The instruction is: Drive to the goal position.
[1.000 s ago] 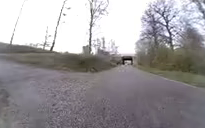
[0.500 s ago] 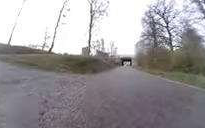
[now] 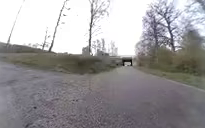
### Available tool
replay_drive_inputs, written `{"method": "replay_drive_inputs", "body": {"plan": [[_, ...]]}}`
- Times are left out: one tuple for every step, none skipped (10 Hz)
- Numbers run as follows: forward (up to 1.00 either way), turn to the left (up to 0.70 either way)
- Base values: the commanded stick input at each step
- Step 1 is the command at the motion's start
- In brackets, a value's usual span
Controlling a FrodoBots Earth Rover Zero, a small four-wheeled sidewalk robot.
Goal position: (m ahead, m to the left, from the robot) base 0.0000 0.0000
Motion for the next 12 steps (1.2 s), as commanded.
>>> {"method": "replay_drive_inputs", "body": {"plan": [[0.70,-0.05],[0.70,-0.12],[0.70,-0.18],[0.70,-0.25],[0.70,-0.15],[0.70,0.00],[0.70,0.00],[0.70,0.00],[0.70,0.00],[0.70,0.00],[0.70,0.00],[0.70,0.00]]}}
